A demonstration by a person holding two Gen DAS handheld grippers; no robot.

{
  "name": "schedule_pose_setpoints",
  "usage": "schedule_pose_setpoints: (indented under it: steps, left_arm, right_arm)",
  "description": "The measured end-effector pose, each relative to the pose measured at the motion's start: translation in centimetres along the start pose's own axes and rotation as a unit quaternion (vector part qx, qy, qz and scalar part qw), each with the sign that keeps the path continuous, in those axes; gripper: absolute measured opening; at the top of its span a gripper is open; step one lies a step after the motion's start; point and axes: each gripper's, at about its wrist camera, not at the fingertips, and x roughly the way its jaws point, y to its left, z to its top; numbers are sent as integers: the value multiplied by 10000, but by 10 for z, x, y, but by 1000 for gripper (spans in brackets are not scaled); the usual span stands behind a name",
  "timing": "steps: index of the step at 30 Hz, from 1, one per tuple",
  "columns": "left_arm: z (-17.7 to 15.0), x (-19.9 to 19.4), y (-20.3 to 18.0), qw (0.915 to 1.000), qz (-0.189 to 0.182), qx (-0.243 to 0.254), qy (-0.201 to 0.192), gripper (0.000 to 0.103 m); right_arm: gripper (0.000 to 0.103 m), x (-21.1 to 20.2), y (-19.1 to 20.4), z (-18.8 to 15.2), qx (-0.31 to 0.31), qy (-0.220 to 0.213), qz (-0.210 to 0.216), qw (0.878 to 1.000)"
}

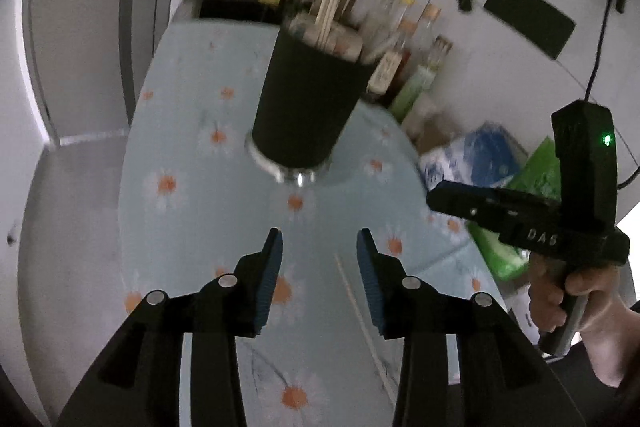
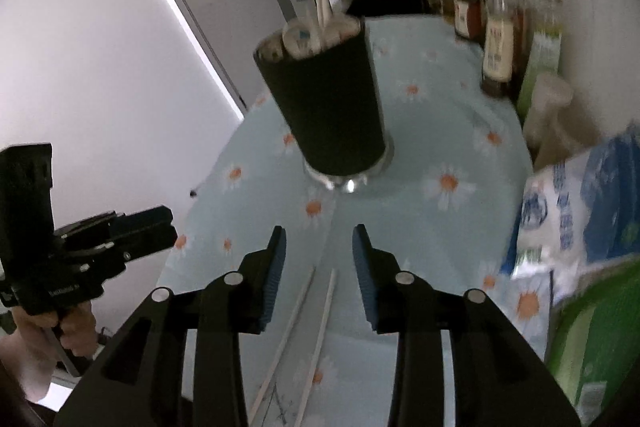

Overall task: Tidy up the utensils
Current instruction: 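Withdraw both tools from the holder toward the two loose chopsticks, then grasp a wooden chopstick with the right tool while the left tool grasps the other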

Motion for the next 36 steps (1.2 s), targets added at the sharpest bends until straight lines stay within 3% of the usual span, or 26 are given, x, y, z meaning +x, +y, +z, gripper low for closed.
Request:
schedule_pose_setpoints:
  steps: [9,15,18,23,27,34,36]
  left_arm:
    - [-38,12,7,9963,-260,-86,813,37]
    - [-56,17,7,9919,-556,33,1139,37]
    - [-64,17,10,9901,-624,22,1261,37]
    - [-75,19,12,9866,-765,124,1438,37]
    - [-79,24,15,9850,-860,77,1492,37]
    - [-82,26,17,9841,-808,114,1579,37]
    - [-82,25,16,9843,-800,148,1563,37]
  right_arm:
    - [36,31,7,-25,372,1113,-402,9923]
    - [36,70,11,-42,492,2272,-671,9703]
    - [36,82,16,-46,473,2553,-755,9628]
    - [35,97,24,-47,418,2720,-1058,9555]
    - [24,102,26,-46,372,2787,-1294,9509]
    - [17,112,39,-46,123,2829,-1610,9454]
    - [10,120,37,-44,223,2829,-1611,9453]
